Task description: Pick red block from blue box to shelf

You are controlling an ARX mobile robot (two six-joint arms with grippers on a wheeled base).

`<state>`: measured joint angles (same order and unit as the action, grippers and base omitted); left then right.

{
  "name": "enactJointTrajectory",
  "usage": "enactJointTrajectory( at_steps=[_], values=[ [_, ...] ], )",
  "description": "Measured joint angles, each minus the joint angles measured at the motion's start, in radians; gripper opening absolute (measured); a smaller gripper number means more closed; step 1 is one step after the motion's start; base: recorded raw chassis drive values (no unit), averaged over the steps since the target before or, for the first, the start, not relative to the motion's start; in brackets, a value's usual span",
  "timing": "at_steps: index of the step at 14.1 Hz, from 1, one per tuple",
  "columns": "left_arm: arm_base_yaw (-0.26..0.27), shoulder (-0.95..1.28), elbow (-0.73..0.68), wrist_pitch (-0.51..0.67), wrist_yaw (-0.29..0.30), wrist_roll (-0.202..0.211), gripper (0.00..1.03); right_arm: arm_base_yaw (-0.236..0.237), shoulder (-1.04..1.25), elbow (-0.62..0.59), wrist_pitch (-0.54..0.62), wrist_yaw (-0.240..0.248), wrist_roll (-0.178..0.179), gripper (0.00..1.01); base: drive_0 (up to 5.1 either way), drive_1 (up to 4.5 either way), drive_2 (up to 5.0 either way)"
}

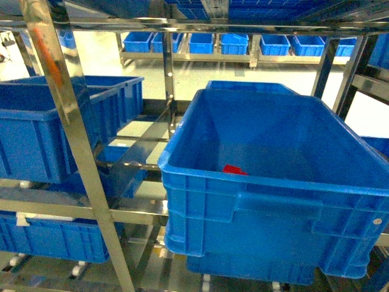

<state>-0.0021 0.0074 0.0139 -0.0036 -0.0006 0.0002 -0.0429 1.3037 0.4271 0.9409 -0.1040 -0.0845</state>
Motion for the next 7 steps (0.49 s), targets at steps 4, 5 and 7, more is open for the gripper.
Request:
enactJointTrajectory(
  at_steps=[4,5,7],
  values=[
    [0.0,0.0,0.0,0.0,0.0,0.0,0.98,-0.261,-0.153,-0.041,-0.029,0.006,0.021,0.98,0.0,0.0,0.0],
    [0.0,0.0,0.0,0.0,0.0,0.0,0.98,-0.274,-0.192,-0.044,-0.055,-0.002,0.047,0.98,0.0,0.0,0.0],
    [0.0,0.0,0.0,0.0,0.0,0.0,0.98,-0.203,-0.297,-0.078,-0.076,0.005,0.037,0.98,0.0,0.0,0.0]
  ],
)
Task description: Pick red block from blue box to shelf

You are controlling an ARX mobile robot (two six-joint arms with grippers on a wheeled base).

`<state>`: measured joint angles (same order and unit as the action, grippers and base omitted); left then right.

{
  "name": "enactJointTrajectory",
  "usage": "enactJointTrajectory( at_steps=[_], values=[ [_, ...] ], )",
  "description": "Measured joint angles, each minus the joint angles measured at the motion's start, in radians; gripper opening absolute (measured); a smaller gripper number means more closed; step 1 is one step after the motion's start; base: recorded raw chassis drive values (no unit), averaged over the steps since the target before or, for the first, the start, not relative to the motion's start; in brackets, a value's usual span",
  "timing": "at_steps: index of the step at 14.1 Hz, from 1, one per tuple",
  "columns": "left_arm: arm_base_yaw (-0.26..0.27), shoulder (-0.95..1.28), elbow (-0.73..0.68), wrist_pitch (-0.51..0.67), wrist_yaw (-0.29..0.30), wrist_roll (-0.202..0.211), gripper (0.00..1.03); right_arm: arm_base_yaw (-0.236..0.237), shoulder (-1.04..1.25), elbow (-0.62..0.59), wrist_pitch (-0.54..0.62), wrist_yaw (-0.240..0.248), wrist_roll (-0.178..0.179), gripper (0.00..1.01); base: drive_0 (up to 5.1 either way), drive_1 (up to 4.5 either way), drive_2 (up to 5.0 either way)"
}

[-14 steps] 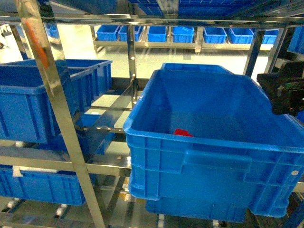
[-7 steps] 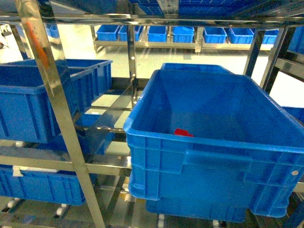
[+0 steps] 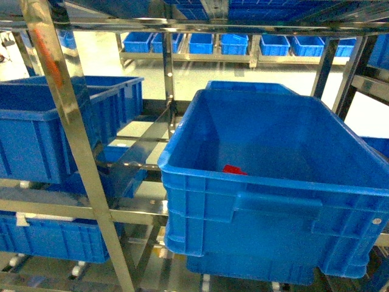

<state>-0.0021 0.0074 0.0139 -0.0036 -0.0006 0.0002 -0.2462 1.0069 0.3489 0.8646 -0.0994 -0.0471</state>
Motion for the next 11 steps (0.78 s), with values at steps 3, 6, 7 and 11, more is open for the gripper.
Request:
enactJointTrajectory(
  at_steps=[3,6,7,11],
  values=[
    [0.0,0.0,0.0,0.0,0.0,0.0,0.98,0.071,-0.026,-0.023,-0.005,0.063,-0.041,0.98,0.0,0.0,0.0],
    [0.0,0.0,0.0,0.0,0.0,0.0,0.98,0.077,-0.13,-0.015,-0.291,-0.053,0.005,0.77,0.0,0.0,0.0],
    [0.0,0.0,0.0,0.0,0.0,0.0,0.98,0.095,-0.173,-0.051,-0.313,-0.051,0.018,0.66,0.0,0.0,0.0],
    [0.0,0.0,0.0,0.0,0.0,0.0,0.98,0.208,-0.349,-0.209,-0.346,0.074,0.032,0.01,0.0,0.0,0.0]
  ],
)
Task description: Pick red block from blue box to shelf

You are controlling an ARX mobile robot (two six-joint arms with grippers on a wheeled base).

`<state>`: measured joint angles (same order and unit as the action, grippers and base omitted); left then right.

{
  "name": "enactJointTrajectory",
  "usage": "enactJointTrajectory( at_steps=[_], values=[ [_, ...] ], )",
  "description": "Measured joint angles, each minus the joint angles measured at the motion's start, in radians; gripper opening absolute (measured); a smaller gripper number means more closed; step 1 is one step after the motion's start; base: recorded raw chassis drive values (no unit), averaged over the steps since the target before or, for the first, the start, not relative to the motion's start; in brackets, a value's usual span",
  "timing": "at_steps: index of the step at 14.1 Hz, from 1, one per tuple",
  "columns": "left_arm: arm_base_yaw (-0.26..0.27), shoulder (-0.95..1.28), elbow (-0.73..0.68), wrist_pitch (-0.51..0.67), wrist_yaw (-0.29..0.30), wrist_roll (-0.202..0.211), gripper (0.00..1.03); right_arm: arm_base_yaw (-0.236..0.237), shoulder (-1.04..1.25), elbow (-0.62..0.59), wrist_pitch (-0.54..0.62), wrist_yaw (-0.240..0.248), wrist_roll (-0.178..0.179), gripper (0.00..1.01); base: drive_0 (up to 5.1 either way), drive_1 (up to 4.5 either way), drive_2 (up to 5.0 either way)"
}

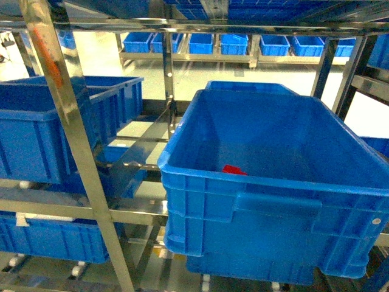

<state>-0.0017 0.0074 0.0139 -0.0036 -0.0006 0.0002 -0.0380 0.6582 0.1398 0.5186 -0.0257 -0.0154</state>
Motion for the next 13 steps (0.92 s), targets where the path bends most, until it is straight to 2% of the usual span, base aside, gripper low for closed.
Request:
enactJointTrajectory(
  at_steps=[1,7,8,13],
  values=[
    [0.0,0.0,0.0,0.0,0.001,0.0,0.98,0.042,-0.032,-0.023,-0.016,0.01,0.005,0.02,0.0,0.0,0.0],
    [0.0,0.0,0.0,0.0,0.0,0.0,0.98,0.038,-0.253,-0.1,-0.154,0.026,0.008,0.02,0.0,0.0,0.0],
    [0.0,0.0,0.0,0.0,0.0,0.0,0.98,0.038,-0.267,-0.126,-0.121,0.026,0.008,0.02,0.0,0.0,0.0],
    [0.0,0.0,0.0,0.0,0.0,0.0,0.98,0.038,-0.415,-0.126,-0.274,0.026,0.008,0.02,0.0,0.0,0.0]
  ],
)
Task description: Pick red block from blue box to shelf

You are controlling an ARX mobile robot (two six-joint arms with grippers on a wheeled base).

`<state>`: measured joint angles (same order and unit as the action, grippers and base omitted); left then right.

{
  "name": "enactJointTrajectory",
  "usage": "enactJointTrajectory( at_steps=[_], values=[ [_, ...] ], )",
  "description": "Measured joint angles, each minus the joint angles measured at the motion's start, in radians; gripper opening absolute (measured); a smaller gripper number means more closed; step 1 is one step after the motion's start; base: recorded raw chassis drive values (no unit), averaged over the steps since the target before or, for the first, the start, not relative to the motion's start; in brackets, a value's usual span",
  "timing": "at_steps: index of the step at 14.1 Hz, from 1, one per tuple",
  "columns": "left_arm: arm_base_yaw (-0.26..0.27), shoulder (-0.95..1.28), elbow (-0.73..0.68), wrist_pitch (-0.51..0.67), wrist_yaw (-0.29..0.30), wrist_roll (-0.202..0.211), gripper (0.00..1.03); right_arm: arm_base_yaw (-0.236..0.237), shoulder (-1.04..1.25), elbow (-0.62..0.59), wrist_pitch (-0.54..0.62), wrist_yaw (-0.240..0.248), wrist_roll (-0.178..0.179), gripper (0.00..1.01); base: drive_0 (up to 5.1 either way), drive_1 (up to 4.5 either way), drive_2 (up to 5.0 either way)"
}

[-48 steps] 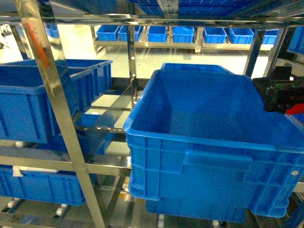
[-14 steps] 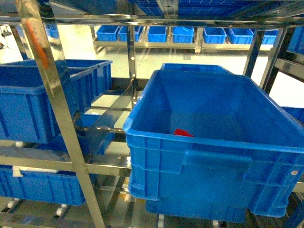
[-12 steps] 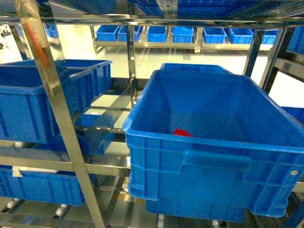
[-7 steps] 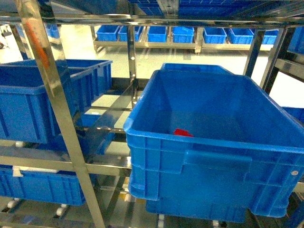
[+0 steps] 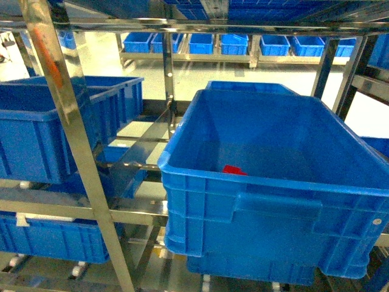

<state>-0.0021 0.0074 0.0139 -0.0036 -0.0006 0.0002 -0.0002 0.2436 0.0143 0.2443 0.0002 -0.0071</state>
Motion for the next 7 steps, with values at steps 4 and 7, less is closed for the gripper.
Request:
enactJointTrajectory(
  at_steps=[4,7],
  values=[
    [0.0,0.0,0.0,0.0,0.0,0.0,0.98,0.0,-0.055,0.0,-0.056,0.0,0.0,0.02,0.0,0.0,0.0],
    [0.0,0.0,0.0,0.0,-0.001,0.0,0.98,0.0,-0.238,0.001,-0.242,0.0,0.002,0.02,0.0,0.0,0.0]
  ],
)
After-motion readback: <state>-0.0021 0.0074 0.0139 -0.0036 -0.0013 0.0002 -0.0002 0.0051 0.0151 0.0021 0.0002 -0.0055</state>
